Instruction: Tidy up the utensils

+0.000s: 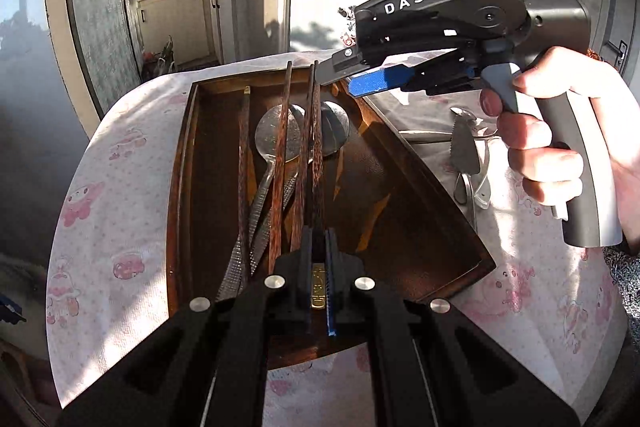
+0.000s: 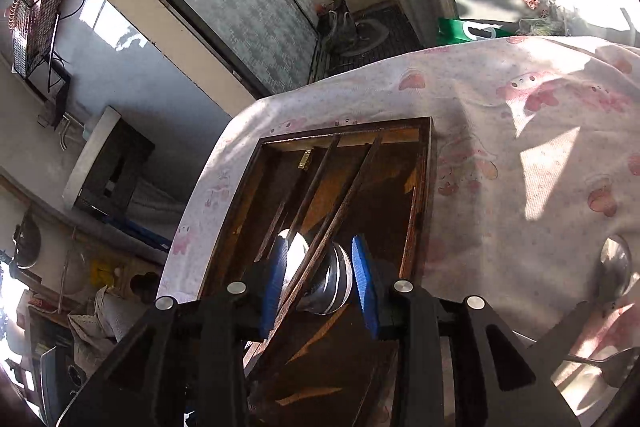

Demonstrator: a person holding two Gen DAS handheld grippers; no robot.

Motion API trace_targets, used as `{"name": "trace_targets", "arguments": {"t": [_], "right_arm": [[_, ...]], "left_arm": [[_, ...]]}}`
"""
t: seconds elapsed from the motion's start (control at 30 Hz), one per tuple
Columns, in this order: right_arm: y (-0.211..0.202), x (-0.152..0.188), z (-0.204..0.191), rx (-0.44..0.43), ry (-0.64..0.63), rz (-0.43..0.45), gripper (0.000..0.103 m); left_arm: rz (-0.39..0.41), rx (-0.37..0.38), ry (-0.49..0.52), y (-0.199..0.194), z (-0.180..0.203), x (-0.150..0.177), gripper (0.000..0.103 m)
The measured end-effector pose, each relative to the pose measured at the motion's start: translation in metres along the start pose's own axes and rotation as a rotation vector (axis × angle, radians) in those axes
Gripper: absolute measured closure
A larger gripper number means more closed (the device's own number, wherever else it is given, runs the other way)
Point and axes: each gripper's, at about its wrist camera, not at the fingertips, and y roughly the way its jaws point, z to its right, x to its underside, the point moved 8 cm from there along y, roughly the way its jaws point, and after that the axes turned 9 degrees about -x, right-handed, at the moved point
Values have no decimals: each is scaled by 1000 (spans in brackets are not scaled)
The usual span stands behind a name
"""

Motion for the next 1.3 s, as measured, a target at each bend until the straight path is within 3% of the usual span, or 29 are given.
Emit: {"name": "trace_targets", "arguments": {"t": [0.17,0.2,0.27,0.3,0.33,0.53,0.8,1.03,1.1,1.3], "right_arm": [[-61,4,12,-9,-21,56,55],[-75,6,17,-2,-25,69,54],[-103,12,31,18,-28,88,51],[-116,15,40,30,-26,95,49],[-128,18,49,45,-21,102,49],[-170,38,93,67,40,138,45],[-177,62,118,39,79,131,45],[-154,100,135,-118,276,71,45],[-145,105,139,-120,305,63,40],[-149,86,157,-89,375,166,39]], "left_arm": [[-8,-27,11,6,-2,0,96],[1,-36,15,4,-1,1,92],[20,-56,23,-3,0,1,76],[36,-66,29,-8,0,-1,58],[56,-73,31,-14,1,-3,51],[139,-19,91,-40,38,-20,33],[101,98,187,-27,123,-19,32],[76,150,196,-9,158,-25,32],[73,168,190,-6,162,-28,32],[77,200,196,-5,170,-31,32]]}}
